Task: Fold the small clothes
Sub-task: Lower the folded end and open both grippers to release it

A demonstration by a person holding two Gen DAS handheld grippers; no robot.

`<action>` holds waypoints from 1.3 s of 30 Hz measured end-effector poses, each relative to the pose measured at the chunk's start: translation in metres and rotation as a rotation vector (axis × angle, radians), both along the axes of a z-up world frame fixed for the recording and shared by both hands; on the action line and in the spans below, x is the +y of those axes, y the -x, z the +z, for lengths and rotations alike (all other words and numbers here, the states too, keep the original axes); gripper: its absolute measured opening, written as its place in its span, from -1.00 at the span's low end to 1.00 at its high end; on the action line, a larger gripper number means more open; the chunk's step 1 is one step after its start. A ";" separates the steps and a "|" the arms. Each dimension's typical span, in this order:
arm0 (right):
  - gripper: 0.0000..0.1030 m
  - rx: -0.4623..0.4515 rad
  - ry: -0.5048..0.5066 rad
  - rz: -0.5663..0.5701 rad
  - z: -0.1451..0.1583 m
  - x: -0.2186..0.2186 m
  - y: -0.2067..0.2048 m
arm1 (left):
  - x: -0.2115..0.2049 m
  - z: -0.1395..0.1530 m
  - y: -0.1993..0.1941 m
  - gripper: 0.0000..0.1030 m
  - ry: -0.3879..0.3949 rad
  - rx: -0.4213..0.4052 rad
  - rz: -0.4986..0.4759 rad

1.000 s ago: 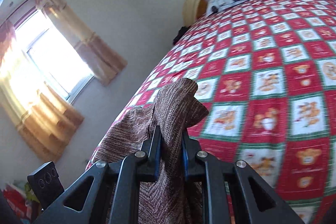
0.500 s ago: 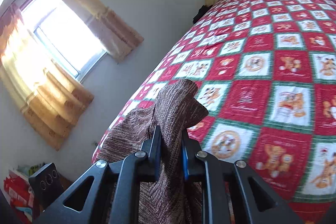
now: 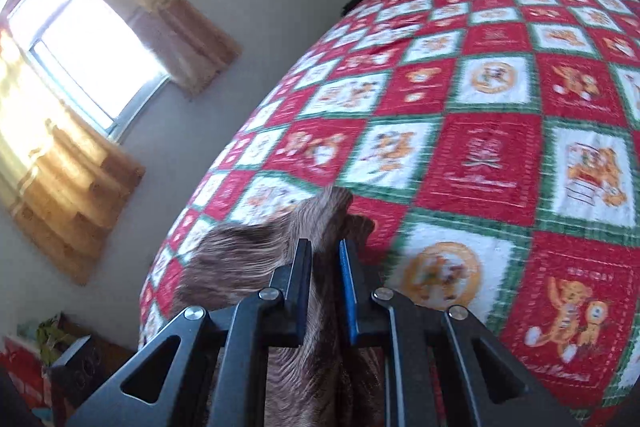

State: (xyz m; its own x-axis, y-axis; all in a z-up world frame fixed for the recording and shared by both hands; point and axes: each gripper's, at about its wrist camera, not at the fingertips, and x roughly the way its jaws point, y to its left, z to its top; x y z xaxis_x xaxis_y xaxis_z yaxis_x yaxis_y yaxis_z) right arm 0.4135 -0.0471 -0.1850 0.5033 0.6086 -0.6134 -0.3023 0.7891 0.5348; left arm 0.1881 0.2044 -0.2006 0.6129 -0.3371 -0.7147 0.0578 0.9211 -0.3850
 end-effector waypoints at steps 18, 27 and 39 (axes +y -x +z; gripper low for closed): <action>0.01 -0.096 0.225 0.233 -0.016 0.034 0.124 | 0.010 0.002 -0.031 0.43 -0.217 -0.070 0.177; 0.02 -0.163 0.244 0.212 0.000 0.030 0.159 | 0.012 0.017 -0.007 0.46 -0.199 -0.082 0.193; 0.02 -0.163 0.328 0.188 -0.023 0.034 0.179 | -0.005 0.010 -0.001 0.62 -0.267 -0.086 0.173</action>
State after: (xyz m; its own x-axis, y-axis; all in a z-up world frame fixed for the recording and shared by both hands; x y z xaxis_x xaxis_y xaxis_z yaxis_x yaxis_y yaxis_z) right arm 0.2344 -0.0135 -0.2078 0.5087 0.4844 -0.7117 -0.5171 0.8329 0.1972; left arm 0.1886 0.1992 -0.1904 0.7063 -0.0299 -0.7073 -0.0869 0.9879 -0.1286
